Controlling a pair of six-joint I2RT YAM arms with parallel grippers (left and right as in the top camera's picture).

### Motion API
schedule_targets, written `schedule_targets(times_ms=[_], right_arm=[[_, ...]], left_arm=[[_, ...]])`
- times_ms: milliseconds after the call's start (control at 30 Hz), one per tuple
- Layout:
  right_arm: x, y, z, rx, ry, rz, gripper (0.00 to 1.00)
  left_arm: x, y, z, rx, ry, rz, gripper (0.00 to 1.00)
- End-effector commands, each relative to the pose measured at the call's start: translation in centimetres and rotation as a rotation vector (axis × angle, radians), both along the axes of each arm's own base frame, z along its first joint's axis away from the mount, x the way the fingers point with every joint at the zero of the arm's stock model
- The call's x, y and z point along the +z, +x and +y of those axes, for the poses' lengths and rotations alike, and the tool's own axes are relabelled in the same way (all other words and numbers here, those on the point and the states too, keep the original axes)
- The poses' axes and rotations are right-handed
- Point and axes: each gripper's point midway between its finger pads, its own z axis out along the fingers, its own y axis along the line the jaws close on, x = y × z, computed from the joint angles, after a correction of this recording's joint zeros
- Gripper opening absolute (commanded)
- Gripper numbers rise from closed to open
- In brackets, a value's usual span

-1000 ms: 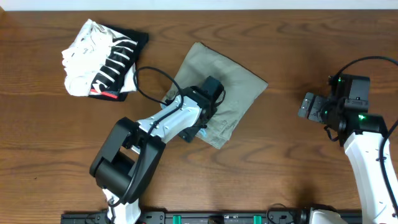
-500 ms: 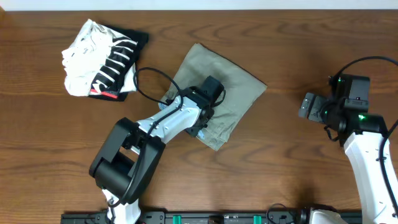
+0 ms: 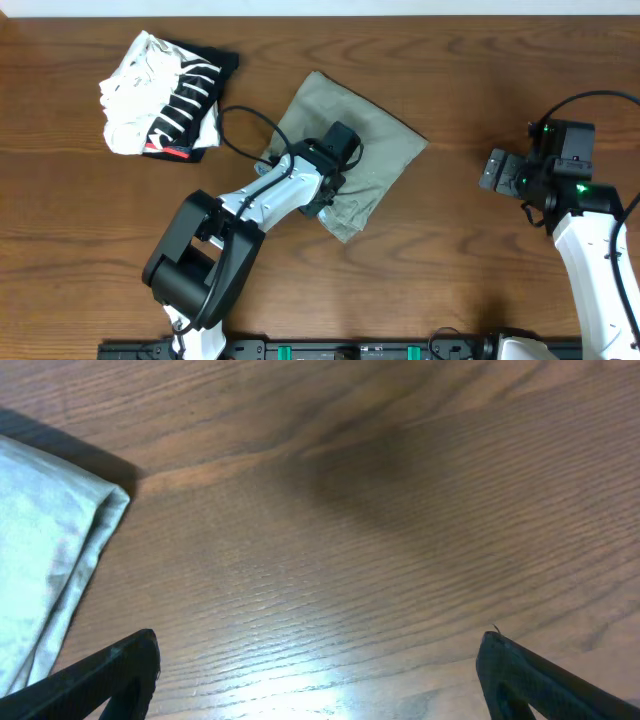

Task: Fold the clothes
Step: 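Grasp the folded khaki shorts edge with the left gripper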

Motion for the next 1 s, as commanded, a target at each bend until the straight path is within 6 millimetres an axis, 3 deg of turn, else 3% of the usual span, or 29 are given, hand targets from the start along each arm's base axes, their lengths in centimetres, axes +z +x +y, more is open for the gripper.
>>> schedule_targets(times_ms=[0, 367, 533, 633, 667, 700, 833, 967], right_arm=[[0.0, -0.1, -0.4, -0.023, -0.005, -0.002, 0.99], [0.1, -0.1, -0.4, -0.023, -0.006, -0.002, 0.99], [0.1, -0.1, -0.4, -0.023, -0.006, -0.002, 0.99], [0.1, -0.1, -0.4, -0.023, -0.006, -0.002, 0.99], [0.1, -0.1, -0.4, -0.023, -0.006, -0.002, 0.99], [0.1, -0.1, -0.4, -0.023, -0.006, -0.002, 0.99], [0.1, -0.1, -0.4, -0.023, -0.005, -0.002, 0.99], [0.1, -0.1, -0.4, -0.023, -0.006, -0.002, 0.99]], left_arm=[[-3.5, -3.1, 2.4, -0.192, 0.114, 0.13, 0.06], [-2.1, -1.4, 1.2, -0.79, 0.157, 0.062, 0.06], [-1.2, -1.1, 1.0, -0.943, 0.174, 0.036, 0.08], [-1.2, -1.1, 1.0, -0.887, 0.166, 0.038, 0.35], [-1.2, -1.1, 1.0, -0.863, 0.162, 0.038, 0.68], [-1.2, -1.1, 1.0, -0.837, 0.158, 0.036, 0.83], [-1.1, -0.9, 0.9, -0.774, 0.147, 0.027, 0.86], [0.9, -0.4, 0.6, -0.77, 0.133, -0.029, 0.89]])
